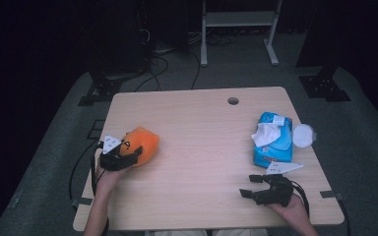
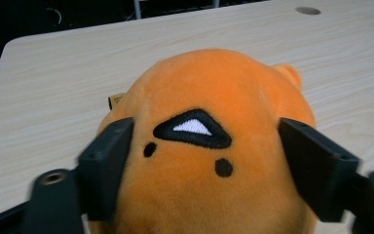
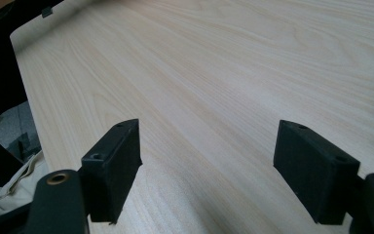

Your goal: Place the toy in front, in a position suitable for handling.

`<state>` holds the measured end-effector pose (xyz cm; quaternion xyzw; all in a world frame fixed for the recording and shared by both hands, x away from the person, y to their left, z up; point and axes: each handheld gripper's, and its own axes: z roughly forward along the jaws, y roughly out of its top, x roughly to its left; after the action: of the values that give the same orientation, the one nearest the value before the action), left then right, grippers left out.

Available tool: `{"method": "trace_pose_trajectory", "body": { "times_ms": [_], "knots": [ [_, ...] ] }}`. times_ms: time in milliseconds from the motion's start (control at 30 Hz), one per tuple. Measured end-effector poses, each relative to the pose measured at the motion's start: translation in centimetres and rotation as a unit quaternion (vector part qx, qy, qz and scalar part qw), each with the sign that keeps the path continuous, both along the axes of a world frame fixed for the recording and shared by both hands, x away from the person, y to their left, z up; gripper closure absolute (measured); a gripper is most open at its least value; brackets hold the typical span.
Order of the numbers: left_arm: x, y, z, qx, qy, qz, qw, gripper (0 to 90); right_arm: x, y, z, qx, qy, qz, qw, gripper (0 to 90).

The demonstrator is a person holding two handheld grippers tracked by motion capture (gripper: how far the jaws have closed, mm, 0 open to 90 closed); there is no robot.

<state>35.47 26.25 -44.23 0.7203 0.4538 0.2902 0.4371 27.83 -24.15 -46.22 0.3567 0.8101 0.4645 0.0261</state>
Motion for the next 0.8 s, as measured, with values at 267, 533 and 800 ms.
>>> {"method": "trace_pose_trajectory", "body": {
  "times_ms": [267, 533, 800],
  "knots": [
    [-0.3, 0.0, 0.7, -0.002, -0.007, -0.003, 1.0, 39.9, -0.1, -0.1, 0.2, -0.001, -0.002, -0.001, 1.0, 24.4],
    [-0.5, 0.9, 1.1, -0.042, -0.014, 0.01, 0.999, 40.0, -0.1, -0.2, 0.3, 0.001, -0.006, -0.004, 1.0, 24.3],
    [-0.7, 0.8, 1.6, -0.063, -0.018, 0.001, 0.9978, 42.9, -0.1, -0.1, 0.3, 0.003, -0.007, -0.004, 1.0, 24.3]
  ]
}}
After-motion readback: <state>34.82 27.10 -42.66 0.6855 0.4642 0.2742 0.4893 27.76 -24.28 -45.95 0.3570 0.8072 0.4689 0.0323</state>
